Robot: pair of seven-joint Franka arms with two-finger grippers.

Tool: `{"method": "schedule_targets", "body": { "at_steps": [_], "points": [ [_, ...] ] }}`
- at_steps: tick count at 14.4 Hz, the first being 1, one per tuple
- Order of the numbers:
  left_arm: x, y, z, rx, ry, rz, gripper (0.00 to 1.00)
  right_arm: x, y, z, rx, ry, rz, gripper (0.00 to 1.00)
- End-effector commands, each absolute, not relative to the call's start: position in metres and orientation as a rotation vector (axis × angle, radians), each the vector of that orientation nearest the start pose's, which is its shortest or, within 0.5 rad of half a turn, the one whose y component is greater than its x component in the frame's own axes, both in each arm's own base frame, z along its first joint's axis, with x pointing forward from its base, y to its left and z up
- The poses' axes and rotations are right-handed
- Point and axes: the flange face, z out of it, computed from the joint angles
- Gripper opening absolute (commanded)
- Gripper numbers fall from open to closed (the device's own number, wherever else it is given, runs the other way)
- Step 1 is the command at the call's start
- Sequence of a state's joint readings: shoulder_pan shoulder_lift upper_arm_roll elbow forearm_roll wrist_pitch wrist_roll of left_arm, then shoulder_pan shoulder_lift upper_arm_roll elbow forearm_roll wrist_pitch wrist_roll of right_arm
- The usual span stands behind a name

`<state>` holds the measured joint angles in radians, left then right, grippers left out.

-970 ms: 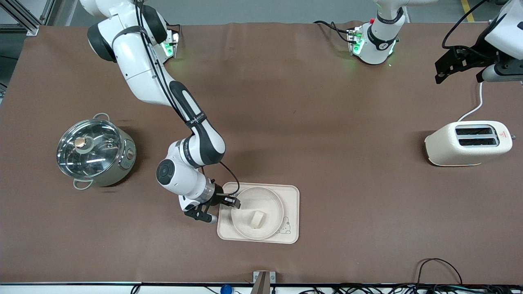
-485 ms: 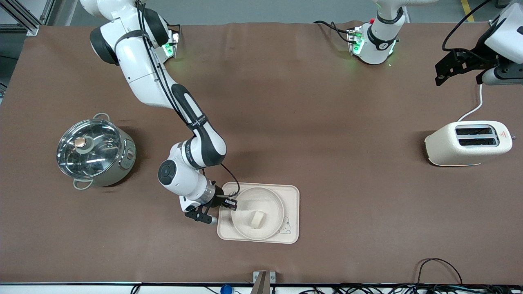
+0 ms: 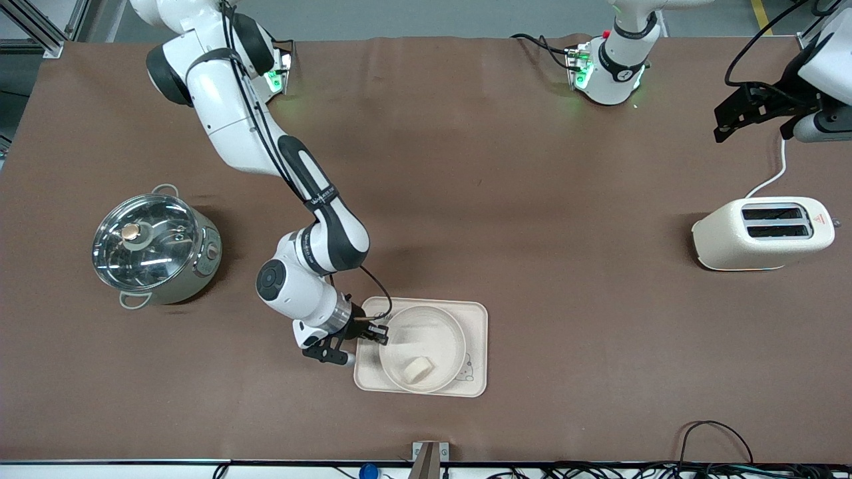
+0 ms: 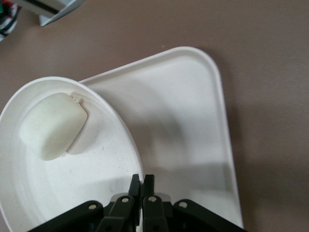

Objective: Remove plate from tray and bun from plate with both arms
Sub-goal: 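Lift the plate with the bun off the tray and set it beside the tray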

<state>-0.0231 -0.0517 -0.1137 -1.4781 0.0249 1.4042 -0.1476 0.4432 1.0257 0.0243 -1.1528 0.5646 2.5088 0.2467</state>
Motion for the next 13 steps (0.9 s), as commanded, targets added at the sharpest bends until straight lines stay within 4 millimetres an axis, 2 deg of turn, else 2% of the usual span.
{"method": "schedule_targets", "body": {
  "at_steps": [1, 3, 5, 7, 10, 12, 13],
  "points": [
    [0.517, -0.067, 0.686, -3.103, -0.03, 0.016, 1.0, 0.69, 0.347, 0.237, -2.608, 0.115, -0.16, 0.01],
    [0.517, -0.067, 0.687, -3.102, -0.028, 0.013, 1.0, 0.672, 0.346, 0.247, -2.636, 0.003, -0.013, 0.0],
    [0.517, -0.058, 0.687, -3.104, -0.047, 0.014, 1.0, 0.664, 0.324, 0.237, -2.637, -0.156, 0.148, 0.0],
    [0.517, -0.055, 0.688, -3.102, -0.057, 0.014, 1.0, 0.651, 0.317, 0.236, -2.631, -0.235, 0.236, 0.01],
    [0.517, -0.048, 0.688, -3.104, -0.071, 0.015, 1.0, 0.623, 0.316, 0.223, -2.654, -0.328, 0.272, 0.0],
    [0.518, -0.046, 0.686, -3.105, -0.075, 0.025, 1.0, 0.593, 0.328, 0.221, -2.681, -0.356, 0.231, 0.0],
    [0.519, -0.048, 0.682, -3.103, -0.068, 0.039, 1.0, 0.581, 0.324, 0.219, -2.689, -0.378, 0.206, 0.0]
  ]
}}
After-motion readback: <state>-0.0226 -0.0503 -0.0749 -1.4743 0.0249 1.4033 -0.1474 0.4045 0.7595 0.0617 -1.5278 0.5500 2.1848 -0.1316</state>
